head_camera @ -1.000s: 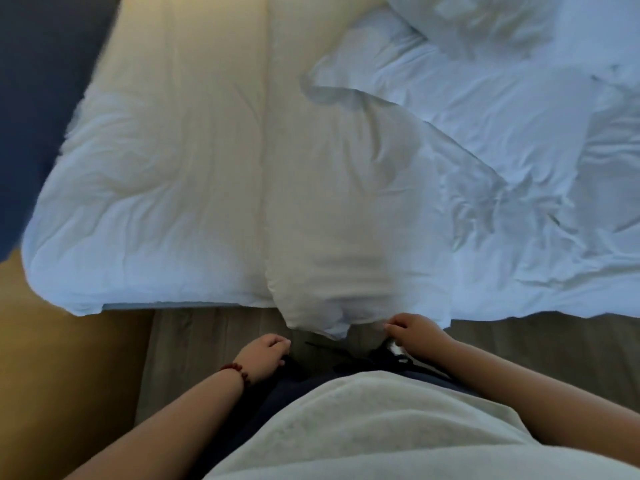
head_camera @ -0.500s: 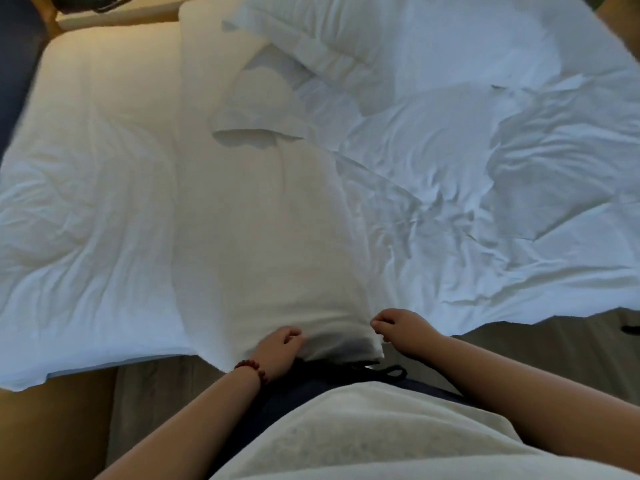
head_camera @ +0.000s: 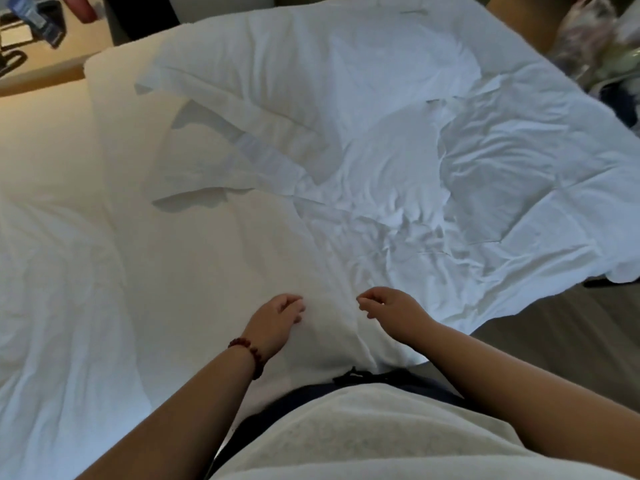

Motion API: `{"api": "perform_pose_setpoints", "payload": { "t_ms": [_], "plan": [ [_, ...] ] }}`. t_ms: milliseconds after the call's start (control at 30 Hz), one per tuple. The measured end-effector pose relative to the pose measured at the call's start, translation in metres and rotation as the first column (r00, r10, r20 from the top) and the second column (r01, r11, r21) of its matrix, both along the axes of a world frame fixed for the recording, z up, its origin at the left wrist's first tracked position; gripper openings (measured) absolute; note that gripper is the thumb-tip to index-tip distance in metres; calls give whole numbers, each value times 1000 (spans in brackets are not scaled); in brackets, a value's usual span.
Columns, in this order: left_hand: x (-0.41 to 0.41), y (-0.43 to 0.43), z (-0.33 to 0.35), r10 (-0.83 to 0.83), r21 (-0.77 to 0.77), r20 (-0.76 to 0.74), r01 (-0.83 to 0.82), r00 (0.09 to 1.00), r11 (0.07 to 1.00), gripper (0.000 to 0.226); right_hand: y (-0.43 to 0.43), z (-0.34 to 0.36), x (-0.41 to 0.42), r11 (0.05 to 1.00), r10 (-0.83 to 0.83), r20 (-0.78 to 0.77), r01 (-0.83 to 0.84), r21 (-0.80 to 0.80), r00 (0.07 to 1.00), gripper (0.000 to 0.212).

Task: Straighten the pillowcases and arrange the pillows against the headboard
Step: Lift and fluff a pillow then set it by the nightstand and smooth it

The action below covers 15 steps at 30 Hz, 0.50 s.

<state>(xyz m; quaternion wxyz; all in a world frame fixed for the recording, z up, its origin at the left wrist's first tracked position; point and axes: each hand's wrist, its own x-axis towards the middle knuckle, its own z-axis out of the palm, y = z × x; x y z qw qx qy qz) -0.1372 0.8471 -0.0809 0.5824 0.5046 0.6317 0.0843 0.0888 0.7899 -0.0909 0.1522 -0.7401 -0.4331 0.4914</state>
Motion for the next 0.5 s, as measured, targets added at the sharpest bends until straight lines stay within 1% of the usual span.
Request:
{"api": "perform_pose_setpoints", "payload": {
  "t_ms": [167,233,300,400,433,500],
  "plan": [
    [3,54,35,94,66,148,-104,984,992,17,47,31,-13,984,-104,-34,107,140,994,20],
    [5,70,51,134,94,219,-157,966,983,18,63,46,-14,973,-119,-28,122,198,993,17],
    [9,84,68,171,114,290,-212,941,971,20,77,60,-15,947,-171,-70,183,265,983,15],
    [17,101,91,184,111,396,-246,899,963,25,95,83,-20,865,-256,-185,310,395,949,21],
    [22,106,98,190,91,429,-252,883,963,28,100,91,-23,823,-286,-223,358,440,932,22],
    [31,114,114,224,23,501,-271,836,962,34,109,108,-29,734,-329,-262,420,533,907,18]
  ]
}}
